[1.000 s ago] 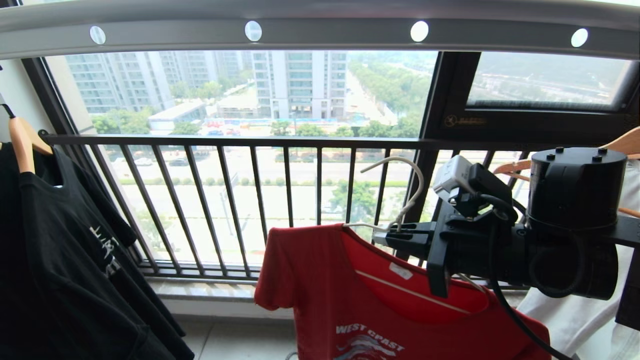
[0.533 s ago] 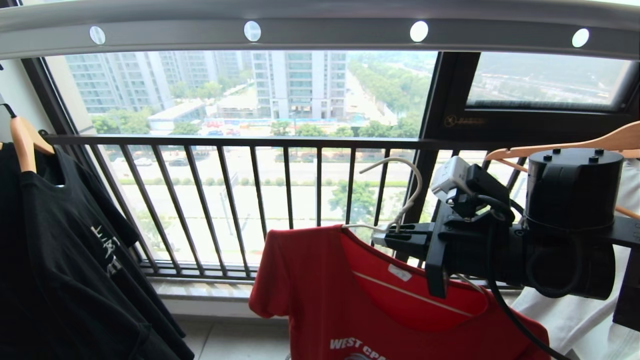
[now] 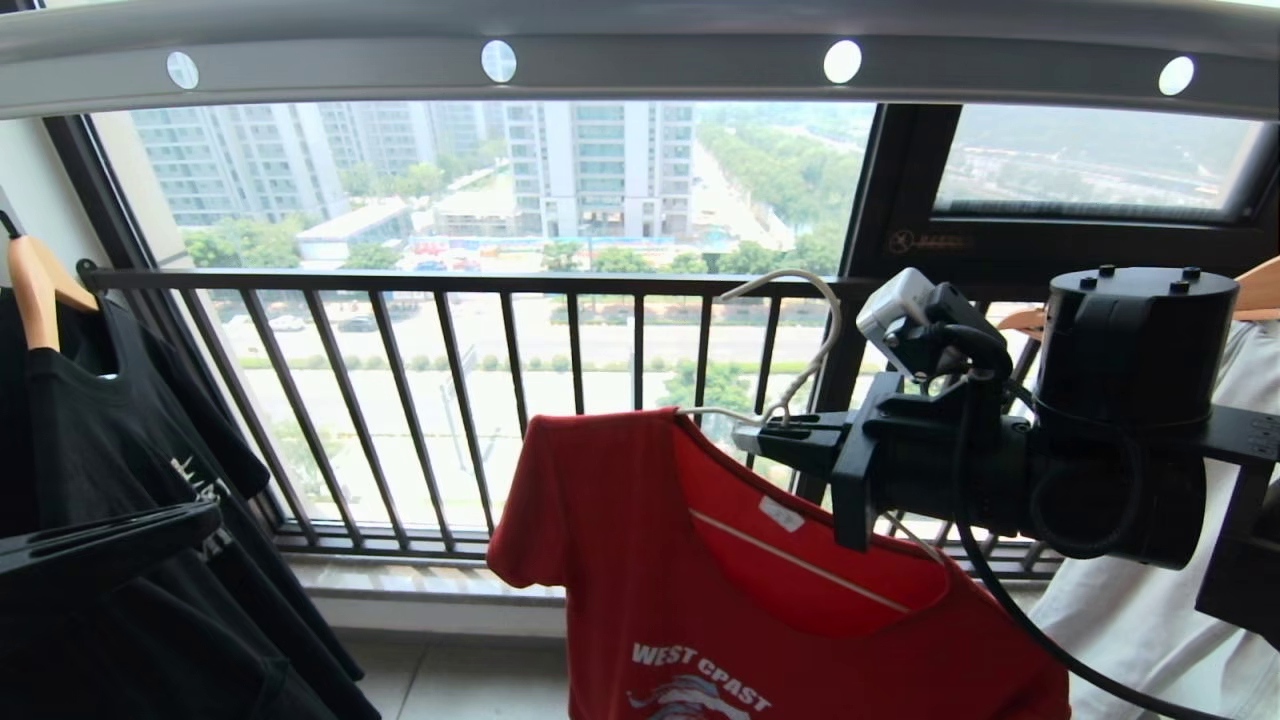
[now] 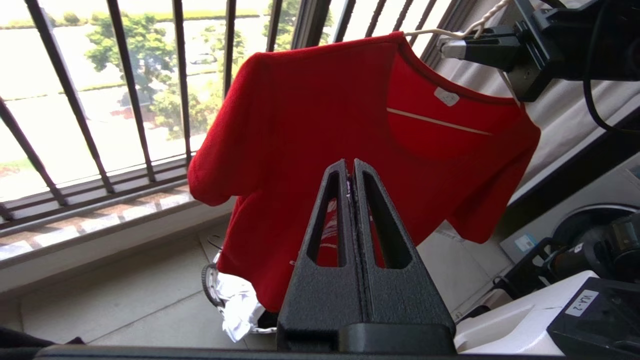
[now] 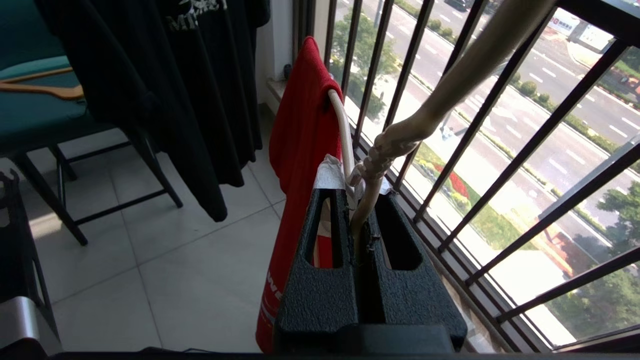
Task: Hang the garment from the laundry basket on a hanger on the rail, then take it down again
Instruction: Take the clothes off the clothes rack
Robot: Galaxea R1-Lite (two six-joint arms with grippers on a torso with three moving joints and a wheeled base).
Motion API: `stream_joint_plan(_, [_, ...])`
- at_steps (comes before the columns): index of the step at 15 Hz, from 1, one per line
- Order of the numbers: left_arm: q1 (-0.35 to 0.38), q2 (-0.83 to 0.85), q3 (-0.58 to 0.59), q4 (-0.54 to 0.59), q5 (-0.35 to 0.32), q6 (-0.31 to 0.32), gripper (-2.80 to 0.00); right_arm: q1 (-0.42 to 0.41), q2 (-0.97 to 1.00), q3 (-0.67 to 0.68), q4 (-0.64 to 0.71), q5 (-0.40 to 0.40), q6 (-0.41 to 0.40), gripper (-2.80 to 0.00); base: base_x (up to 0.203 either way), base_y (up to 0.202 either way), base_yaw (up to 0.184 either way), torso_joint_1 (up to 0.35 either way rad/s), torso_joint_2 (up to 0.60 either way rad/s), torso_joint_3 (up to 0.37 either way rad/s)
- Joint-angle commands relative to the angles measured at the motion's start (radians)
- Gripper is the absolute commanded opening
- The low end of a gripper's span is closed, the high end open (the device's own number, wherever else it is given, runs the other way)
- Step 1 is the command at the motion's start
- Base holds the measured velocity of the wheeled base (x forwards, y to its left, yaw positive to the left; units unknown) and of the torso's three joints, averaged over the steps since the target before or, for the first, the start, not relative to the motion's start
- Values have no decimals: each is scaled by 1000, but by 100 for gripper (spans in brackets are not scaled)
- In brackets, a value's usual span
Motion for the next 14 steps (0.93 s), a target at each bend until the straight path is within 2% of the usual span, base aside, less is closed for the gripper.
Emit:
stream_joint_plan(1, [-181, 391, -145, -1, -29, -11, -280, 1, 58, -31, -5, -68, 9, -280, 0, 0, 0, 0, 0, 0])
stream_joint_plan(4, [-342, 639, -278, -4, -19, -21, -280, 1, 94, -59, -5, -95, 39, -280, 0, 0, 0, 0, 0, 0])
stream_joint_plan(7, [-396, 756, -317, -7, -6, -27, -280, 1, 83, -61, -5, -97, 40, -280, 0, 0, 0, 0, 0, 0])
stream_joint_plan(9, [-416, 765, -319, -7, 43, -28, -280, 3, 66, -59, -5, -97, 42, -280, 0, 0, 0, 0, 0, 0])
stream_joint_plan(10, [-424, 767, -320, -8, 85, -29, -76, 4, 63, -59, -5, -97, 42, -280, 0, 0, 0, 0, 0, 0])
stream_joint_plan(11, [-440, 776, -322, -24, 171, -34, 0, 4, 60, -58, -5, -97, 42, -280, 0, 0, 0, 0, 0, 0])
stream_joint_plan(13, [-495, 811, -305, -160, 327, -56, 0, 4, 56, -59, -5, -97, 42, -280, 0, 0, 0, 0, 0, 0])
stream_joint_plan(14, [-525, 824, -289, -217, 375, -72, 0, 4, 56, -59, -5, -97, 42, -280, 0, 0, 0, 0, 0, 0])
